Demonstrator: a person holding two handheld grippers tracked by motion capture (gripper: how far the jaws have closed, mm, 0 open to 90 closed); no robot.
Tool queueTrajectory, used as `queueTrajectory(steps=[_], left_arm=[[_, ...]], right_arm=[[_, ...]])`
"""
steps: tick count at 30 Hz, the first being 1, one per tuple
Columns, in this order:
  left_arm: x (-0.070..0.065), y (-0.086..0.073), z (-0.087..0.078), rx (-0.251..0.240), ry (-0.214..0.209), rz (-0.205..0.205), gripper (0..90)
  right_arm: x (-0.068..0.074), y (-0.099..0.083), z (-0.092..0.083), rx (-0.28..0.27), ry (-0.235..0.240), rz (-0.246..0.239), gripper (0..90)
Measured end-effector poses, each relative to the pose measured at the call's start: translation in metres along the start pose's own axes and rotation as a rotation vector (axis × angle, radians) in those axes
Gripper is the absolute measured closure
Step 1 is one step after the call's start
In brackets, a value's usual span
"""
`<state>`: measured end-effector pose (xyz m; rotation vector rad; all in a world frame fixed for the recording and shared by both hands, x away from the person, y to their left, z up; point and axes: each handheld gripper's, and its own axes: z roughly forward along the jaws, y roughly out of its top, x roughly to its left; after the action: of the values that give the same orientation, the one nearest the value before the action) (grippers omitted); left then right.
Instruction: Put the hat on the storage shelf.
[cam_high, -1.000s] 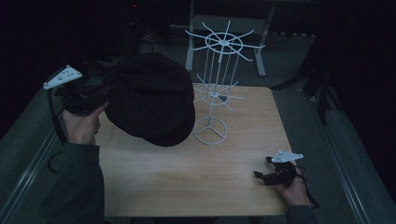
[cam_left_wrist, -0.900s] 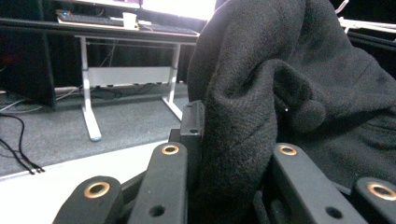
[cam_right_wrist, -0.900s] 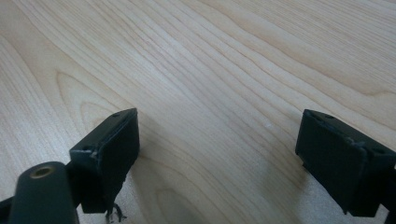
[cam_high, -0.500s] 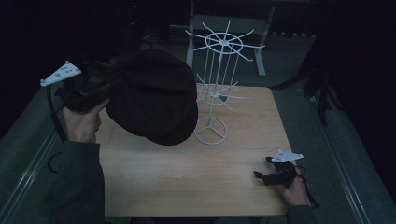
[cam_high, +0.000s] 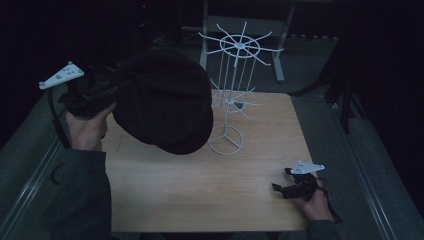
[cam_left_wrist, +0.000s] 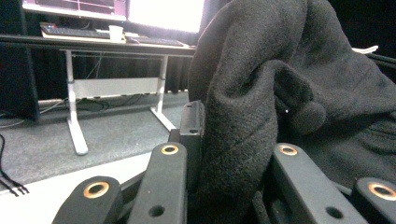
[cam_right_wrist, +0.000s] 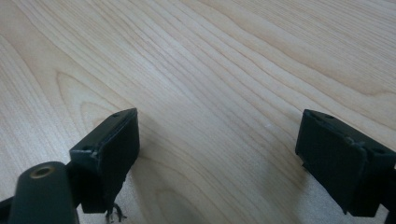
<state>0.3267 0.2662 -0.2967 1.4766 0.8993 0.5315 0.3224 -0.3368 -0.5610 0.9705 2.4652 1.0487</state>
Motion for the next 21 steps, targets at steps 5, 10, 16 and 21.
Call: queueTrajectory(steps=[5,10,16,21], left_arm=[[-0.0009,0.0022,0.0004,-0.007,-0.013,0.007,76.4],[-0.0018,0.0039,0.0003,-0.016,-0.028,0.005,76.4],[-0.0042,0.0072,0.0011,-0.026,-0.052,0.010,76.3],[-0.0060,0.0100,0.0019,-0.032,-0.069,0.013,76.3]], right_arm=[[0.0000,0.0000,0.0000,0.000,0.000,0.000,13.5],[0.0000,0.0000,0.0000,0.000,0.000,-0.001,13.5],[0.0000,0.0000,0.0000,0.000,0.000,0.000,13.5],[0.0001,0.0000,0.0000,0.001,0.001,0.002,13.5]])
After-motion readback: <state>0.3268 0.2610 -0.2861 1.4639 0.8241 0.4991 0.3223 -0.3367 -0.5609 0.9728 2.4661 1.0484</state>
